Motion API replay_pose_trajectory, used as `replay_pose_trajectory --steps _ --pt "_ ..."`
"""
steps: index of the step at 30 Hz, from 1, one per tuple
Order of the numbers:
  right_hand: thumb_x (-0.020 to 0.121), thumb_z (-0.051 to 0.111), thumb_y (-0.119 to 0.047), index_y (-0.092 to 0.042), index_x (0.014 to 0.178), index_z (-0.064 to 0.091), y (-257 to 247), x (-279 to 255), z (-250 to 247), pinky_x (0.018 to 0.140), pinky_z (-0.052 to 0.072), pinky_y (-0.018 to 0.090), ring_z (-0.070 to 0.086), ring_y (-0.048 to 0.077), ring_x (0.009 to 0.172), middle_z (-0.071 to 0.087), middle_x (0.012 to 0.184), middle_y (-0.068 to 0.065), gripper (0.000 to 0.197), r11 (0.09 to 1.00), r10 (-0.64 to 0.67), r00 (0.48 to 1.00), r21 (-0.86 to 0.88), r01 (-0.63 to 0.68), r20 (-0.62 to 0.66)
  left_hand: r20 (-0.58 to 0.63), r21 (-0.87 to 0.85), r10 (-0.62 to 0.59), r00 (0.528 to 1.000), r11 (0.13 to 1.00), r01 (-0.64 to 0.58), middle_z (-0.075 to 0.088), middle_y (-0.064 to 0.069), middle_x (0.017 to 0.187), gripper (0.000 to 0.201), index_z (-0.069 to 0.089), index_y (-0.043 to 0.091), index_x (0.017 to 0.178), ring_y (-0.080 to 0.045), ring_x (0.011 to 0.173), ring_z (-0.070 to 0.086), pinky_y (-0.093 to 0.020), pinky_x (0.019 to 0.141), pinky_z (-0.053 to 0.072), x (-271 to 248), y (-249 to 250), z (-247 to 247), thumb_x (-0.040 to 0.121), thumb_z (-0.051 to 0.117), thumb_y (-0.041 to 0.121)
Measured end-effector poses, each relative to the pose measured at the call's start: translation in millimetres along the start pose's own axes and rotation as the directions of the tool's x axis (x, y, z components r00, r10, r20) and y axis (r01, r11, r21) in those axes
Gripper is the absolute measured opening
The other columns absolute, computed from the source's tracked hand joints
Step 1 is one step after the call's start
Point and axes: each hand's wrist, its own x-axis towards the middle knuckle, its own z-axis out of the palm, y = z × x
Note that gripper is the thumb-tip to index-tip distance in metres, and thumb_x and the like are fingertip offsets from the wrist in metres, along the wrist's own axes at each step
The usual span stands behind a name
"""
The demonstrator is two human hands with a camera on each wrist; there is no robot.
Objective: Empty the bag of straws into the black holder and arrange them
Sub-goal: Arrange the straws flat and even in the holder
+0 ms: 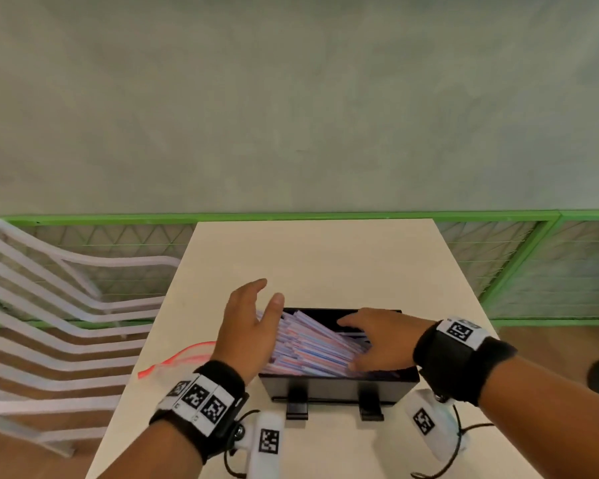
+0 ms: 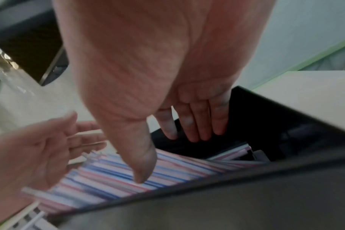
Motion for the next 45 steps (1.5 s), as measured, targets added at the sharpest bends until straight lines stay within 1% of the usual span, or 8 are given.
replay_pose_trajectory --steps 5,10,18,25,30,35,41,45 --pt "0.076 0.074 -0.056 -0.029 0.116 0.063 5 19 20 0.083 0.062 0.041 0.070 0.015 0.087 0.073 0.103 -0.006 0.050 0.995 -0.093 0.995 0.024 0.094 -0.039 0.040 -0.020 -0.052 0.998 0.998 0.053 0.042 -0.001 0.156 0.048 0.047 0.022 0.148 -0.018 0.143 0.040 -0.038 0.121 0.031 -8 -15 14 0.104 0.041 0.041" --pt "0.080 0.077 -0.045 -0.038 0.130 0.053 -6 29 26 0.088 0.059 0.031 0.069 0.010 0.096 0.071 0.112 -0.010 0.055 0.980 -0.170 0.984 0.096 0.175 -0.054 -0.007 -0.148 -0.068 0.998 0.987 0.067 0.047 0.000 0.142 0.040 0.050 0.027 0.142 -0.017 0.130 0.049 -0.041 0.114 0.042 -13 -18 21 0.104 0.046 0.035" --pt "0.078 0.076 -0.053 -0.044 0.150 0.028 -20 40 27 0.100 0.055 0.035 0.067 0.016 0.111 0.068 0.129 -0.007 0.086 0.979 -0.157 0.987 0.127 0.160 -0.033 -0.036 -0.337 -0.139 0.990 0.934 0.119 0.055 0.004 0.135 0.031 0.057 0.029 0.134 -0.012 0.119 0.057 -0.038 0.105 0.051 -12 -25 24 0.103 0.052 0.024" --pt "0.077 0.085 -0.027 -0.033 0.141 0.048 -24 47 25 0.100 0.053 0.031 0.066 0.014 0.112 0.070 0.126 -0.005 0.074 0.967 -0.103 0.995 0.235 0.098 0.008 -0.069 -0.467 -0.193 0.979 0.873 0.140 0.067 0.003 0.120 0.028 0.063 0.030 0.125 -0.017 0.108 0.067 -0.042 0.097 0.057 -16 -29 24 0.104 0.051 0.017" --pt "0.075 0.085 -0.025 -0.032 0.137 0.050 -32 47 12 0.082 0.046 0.021 0.062 0.010 0.096 0.064 0.109 -0.011 0.071 0.969 -0.130 0.991 0.211 0.125 0.011 -0.118 -0.583 -0.193 0.974 0.808 0.089 0.071 0.006 0.119 0.025 0.066 0.025 0.117 -0.014 0.113 0.066 -0.033 0.098 0.053 -16 -25 22 0.106 0.046 0.014" --pt "0.078 0.083 -0.035 -0.031 0.135 0.051 -34 44 -5 0.092 0.055 0.034 0.066 0.020 0.102 0.070 0.119 -0.001 0.065 0.986 -0.126 0.992 0.107 0.124 0.007 -0.063 -0.577 -0.151 0.987 0.812 0.087 0.065 0.009 0.132 0.030 0.056 0.027 0.133 -0.011 0.125 0.060 -0.036 0.108 0.047 -19 -27 24 0.107 0.042 0.027" --pt "0.076 0.090 -0.036 -0.033 0.128 0.053 -25 51 13 0.100 0.050 0.031 0.064 0.012 0.108 0.069 0.123 -0.006 0.064 0.969 -0.148 0.987 0.211 0.131 0.064 0.031 -0.389 -0.108 0.994 0.914 0.112 0.041 0.008 0.158 0.040 0.051 0.029 0.144 -0.010 0.145 0.038 -0.034 0.123 0.029 -20 -31 27 0.106 0.038 0.036" --pt "0.076 0.091 -0.022 -0.024 0.133 0.056 -20 56 23 0.106 0.053 0.035 0.066 0.017 0.117 0.071 0.126 0.001 0.068 0.919 -0.144 0.987 0.380 0.108 0.068 0.072 -0.388 -0.119 0.990 0.911 0.137 0.050 0.005 0.149 0.043 0.046 0.030 0.148 -0.014 0.135 0.049 -0.026 0.108 0.041 -22 -28 24 0.107 0.037 0.037"
